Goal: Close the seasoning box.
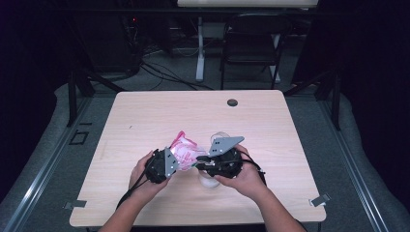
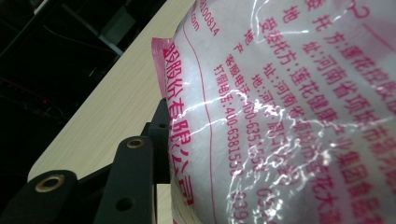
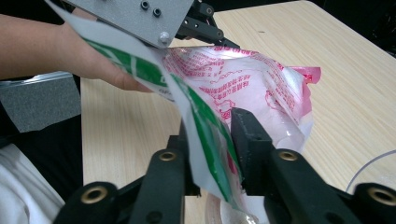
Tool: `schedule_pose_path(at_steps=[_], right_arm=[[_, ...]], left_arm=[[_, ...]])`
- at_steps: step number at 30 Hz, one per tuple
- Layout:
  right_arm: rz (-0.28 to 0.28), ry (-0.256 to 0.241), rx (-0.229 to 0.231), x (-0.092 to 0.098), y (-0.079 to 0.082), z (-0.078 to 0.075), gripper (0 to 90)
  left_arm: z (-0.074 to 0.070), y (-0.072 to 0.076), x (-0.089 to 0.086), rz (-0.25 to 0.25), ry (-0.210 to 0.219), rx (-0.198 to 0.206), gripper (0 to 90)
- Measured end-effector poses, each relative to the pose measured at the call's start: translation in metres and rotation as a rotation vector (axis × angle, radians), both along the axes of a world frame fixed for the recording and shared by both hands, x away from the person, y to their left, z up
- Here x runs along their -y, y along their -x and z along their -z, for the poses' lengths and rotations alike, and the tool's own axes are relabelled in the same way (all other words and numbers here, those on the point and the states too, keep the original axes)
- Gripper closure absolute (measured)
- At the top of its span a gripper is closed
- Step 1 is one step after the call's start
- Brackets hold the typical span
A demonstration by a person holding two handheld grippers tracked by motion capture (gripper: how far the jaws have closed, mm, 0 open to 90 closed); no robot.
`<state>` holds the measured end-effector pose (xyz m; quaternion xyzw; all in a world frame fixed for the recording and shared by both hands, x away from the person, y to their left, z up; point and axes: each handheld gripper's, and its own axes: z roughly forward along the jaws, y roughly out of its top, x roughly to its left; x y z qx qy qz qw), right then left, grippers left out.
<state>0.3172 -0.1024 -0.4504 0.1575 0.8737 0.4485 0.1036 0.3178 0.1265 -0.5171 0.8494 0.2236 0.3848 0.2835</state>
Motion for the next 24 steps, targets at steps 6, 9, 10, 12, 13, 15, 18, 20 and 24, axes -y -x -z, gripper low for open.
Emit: schedule_pose_path(at_steps=[6, 9, 10, 12, 13, 15, 18, 20, 24], right_arm=[[-0.004, 0.008, -0.006, -0.0002, 0.0, 0.0013, 83.9], [-0.003, 0.01, -0.009, 0.0, -0.0002, 0.0019, 88.5], [-0.003, 0.01, -0.011, 0.0001, -0.0003, 0.0021, 88.9], [-0.002, 0.01, -0.014, 0.0002, -0.0003, 0.0023, 89.3], [-0.003, 0.012, -0.015, 0.0003, -0.0004, 0.0024, 89.4], [-0.004, 0.011, -0.019, 0.0002, -0.0007, 0.0029, 90.0], [-0.002, 0.007, -0.024, 0.0002, -0.0011, 0.0035, 90.0], [0.001, -0.002, -0.035, 0.0001, -0.0013, 0.004, 90.0], [0.001, -0.004, -0.043, 0.0004, -0.0014, 0.004, 90.0]], left_arm=[[0.0006, 0.0003, 0.0007, 0.005, -0.01, 0.007, 58.8], [0.0008, 0.0008, 0.0011, 0.005, -0.014, 0.008, 58.9], [0.0008, 0.0008, 0.0011, 0.006, -0.014, 0.008, 58.9], [0.001, 0.0007, 0.0012, 0.005, -0.015, 0.009, 58.9], [0.001, 0.0007, 0.0011, 0.005, -0.016, 0.009, 58.9], [0.0011, 0.0006, 0.001, 0.004, -0.019, 0.011, 58.9], [0.0011, 0.0004, 0.0008, 0.004, -0.021, 0.015, 58.9], [0.001, 0.0005, 0.0007, 0.005, -0.024, 0.018, 59.0], [0.0012, 0.001, 0.001, 0.004, -0.024, 0.023, 59.0]])
